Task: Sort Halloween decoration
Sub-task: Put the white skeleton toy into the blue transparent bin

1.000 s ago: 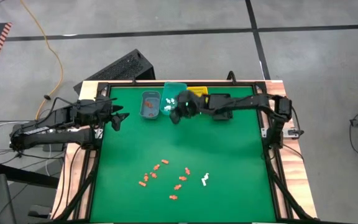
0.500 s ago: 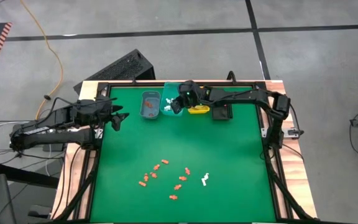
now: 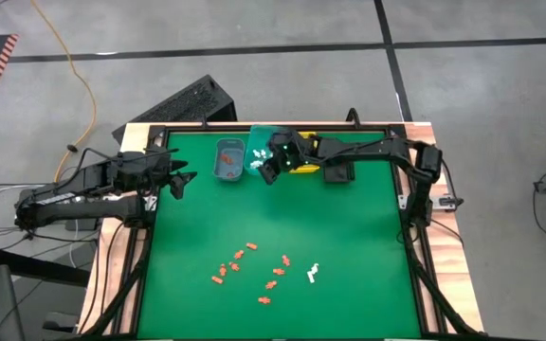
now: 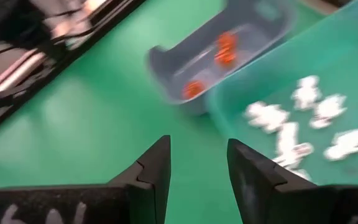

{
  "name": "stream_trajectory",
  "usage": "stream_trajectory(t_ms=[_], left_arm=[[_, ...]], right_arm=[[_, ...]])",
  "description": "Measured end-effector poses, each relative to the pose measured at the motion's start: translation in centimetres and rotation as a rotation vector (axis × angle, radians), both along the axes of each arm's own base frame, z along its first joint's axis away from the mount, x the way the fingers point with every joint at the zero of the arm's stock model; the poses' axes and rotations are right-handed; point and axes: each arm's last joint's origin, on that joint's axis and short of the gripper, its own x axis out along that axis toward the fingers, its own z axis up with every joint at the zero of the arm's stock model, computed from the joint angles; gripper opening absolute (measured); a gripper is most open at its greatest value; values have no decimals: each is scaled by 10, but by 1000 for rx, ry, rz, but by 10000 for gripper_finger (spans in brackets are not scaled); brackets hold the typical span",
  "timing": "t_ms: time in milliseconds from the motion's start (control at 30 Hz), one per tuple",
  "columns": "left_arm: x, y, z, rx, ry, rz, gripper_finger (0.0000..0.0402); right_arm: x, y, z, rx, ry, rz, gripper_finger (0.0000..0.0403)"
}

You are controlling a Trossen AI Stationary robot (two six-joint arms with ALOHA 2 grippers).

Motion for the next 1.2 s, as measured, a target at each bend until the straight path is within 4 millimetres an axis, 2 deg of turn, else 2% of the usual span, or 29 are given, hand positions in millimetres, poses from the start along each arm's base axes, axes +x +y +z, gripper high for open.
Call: stream_trajectory(t_ms=[200, 333, 500, 700, 833, 933, 1067, 1200], left_arm=[[0, 0, 0, -3, -1, -4, 261], [0, 0, 0, -9, -5, -2, 261], [0, 0, 0, -9, -5, -2, 261], [0, 0, 0, 2, 0, 1, 261], [0, 0, 0, -6, -5, 6, 261], [0, 0, 0, -11, -9, 9, 261], [0, 0, 0, -11, -8, 9, 261], [0, 0, 0, -11, -8, 10, 261]], right_arm=[[4, 22, 1, 169, -24, 152, 152], [-2, 50, 4, 245, 59, 260, 146], [-27, 91, 15, 249, 254, 323, 140], [-63, 145, 31, 183, 459, 233, 137], [-79, 177, 37, 201, 511, 191, 137], [-84, 204, 37, 140, 513, 308, 137], [-89, 238, 30, -38, 513, 514, 138], [-89, 258, 17, -217, 533, 663, 138]])
